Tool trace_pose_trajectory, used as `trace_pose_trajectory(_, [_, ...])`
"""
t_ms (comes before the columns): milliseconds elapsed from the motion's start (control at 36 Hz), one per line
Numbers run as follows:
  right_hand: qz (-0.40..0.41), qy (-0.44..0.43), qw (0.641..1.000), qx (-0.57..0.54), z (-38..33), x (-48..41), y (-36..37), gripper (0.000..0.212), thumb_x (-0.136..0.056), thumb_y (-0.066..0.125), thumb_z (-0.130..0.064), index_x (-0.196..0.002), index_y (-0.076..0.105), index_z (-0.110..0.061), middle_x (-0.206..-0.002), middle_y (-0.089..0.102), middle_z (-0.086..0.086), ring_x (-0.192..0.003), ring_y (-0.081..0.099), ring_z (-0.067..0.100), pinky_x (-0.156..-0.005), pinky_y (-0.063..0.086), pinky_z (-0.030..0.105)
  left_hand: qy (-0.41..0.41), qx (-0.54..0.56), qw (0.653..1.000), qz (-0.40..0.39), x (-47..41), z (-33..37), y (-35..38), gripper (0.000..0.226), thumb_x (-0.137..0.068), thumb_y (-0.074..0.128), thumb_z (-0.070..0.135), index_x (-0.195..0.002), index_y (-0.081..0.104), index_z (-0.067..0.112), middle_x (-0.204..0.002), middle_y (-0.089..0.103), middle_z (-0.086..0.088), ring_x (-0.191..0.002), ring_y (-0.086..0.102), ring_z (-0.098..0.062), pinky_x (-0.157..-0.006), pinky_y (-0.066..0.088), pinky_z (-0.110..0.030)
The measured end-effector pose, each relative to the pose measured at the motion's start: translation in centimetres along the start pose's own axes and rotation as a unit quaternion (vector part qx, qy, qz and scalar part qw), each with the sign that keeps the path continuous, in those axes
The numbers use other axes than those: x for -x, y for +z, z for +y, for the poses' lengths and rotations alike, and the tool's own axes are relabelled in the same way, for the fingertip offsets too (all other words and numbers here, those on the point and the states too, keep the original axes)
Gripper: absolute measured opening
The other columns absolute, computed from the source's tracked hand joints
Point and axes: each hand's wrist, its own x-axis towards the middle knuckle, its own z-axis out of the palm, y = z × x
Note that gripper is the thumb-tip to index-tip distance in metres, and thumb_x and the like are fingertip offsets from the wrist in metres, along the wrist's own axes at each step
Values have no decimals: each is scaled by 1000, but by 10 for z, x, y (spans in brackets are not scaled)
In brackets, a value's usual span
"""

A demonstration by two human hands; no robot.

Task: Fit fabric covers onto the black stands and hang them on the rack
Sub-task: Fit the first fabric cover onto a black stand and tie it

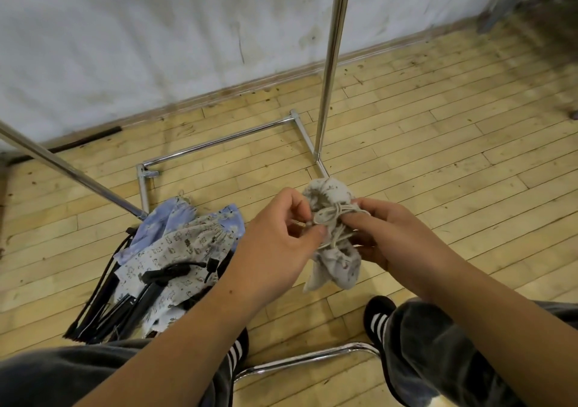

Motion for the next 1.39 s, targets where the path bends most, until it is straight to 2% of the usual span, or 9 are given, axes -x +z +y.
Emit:
trace_pose_trajectory(250, [98, 21, 995, -3, 4, -8, -6, 13, -100, 58, -12, -96, 69, -7, -86, 75, 8, -82, 73, 24, -77, 62, 39, -8, -82, 996, -32, -1, -4, -5, 34, -105, 47, 14, -103, 69, 40, -56, 57, 14, -38, 33, -8, -41, 29, -18])
trace_pose_trajectory(417, [81, -11, 997, 15, -4, -2, -7, 9, -95, 69, -12, -98, 62, -7, -91, 76, 13, -84, 77, 28, -70, 63, 40, 4, -183, 981, -67, -2, -4, -7, 48, -105, 43, 20, -146, 44, 44, -137, 46, 21, -69, 58, -2, -63, 46, -18])
trace_pose_trajectory(528, [55, -51, 994, 84, -5, 1, -7, 27, -85, 82, -15, -102, 62, -10, -90, 76, 14, -85, 77, 31, -75, 61, 50, -2, -195, 979, -61, -3, -4, -10, 64, -102, 48, 22, -158, 23, 43, -141, 37, 19, -65, 56, 2, -58, 45, -16])
trace_pose_trajectory(667, [18, -69, 982, 177, -3, -1, -10, 34, -82, 82, -4, -106, 66, -23, -71, 60, -1, -72, 68, 18, -64, 60, 27, -14, -187, 981, -42, -7, -7, -19, 84, -97, 60, 21, -160, 10, 45, -139, 32, 20, -98, 52, 8, -69, 44, -7])
trace_pose_trajectory(833, [113, -95, 957, 250, -4, -6, -17, 25, -92, 69, -7, -99, 68, -31, -86, 68, 5, -80, 70, 20, -66, 64, 40, -10, -175, 984, -10, -15, -11, -33, 98, -92, 70, 19, -156, 5, 52, -137, 33, 16, -97, 52, 1, -69, 41, -12])
trace_pose_trajectory(1000, [196, -69, 961, 185, -6, -8, -19, 6, -96, 70, -31, -100, 69, -27, -90, 68, 4, -74, 73, 16, -75, 65, 43, -23, -237, 970, -54, -16, -13, -41, 104, -90, 69, 20, -157, -5, 48, -149, 17, 21, -88, 51, 6, -78, 51, -20])
trace_pose_trajectory(1083, [187, -12, 978, 93, -5, -9, -18, 17, -102, 61, -29, -111, 69, -16, -87, 68, 10, -63, 70, 18, -72, 65, 43, -13, -278, 958, -70, -15, -17, -41, 112, -85, 74, 26, -154, -11, 50, -150, 9, 25, -110, 52, -8, -85, 53, -26])
trace_pose_trajectory(1167, [145, 36, 989, -14, -5, -9, -15, 22, -108, 51, -21, -120, 67, -13, -103, 74, 15, -82, 77, 26, -73, 65, 40, -5, -326, 940, -103, -13, -21, -38, 120, -80, 78, 40, -149, -18, 53, -151, -1, 32, -133, 45, -18, -94, 55, -36])
trace_pose_trajectory(1389, [110, 61, 974, -190, -10, -9, -19, 27, -109, 47, -13, -122, 70, -8, -111, 77, 17, -90, 77, 27, -67, 63, 35, -19, -385, 907, -173, -9, -28, -30, 125, -74, 76, 60, -150, -23, 51, -159, -17, 28, -151, 25, -23, -111, 44, -51])
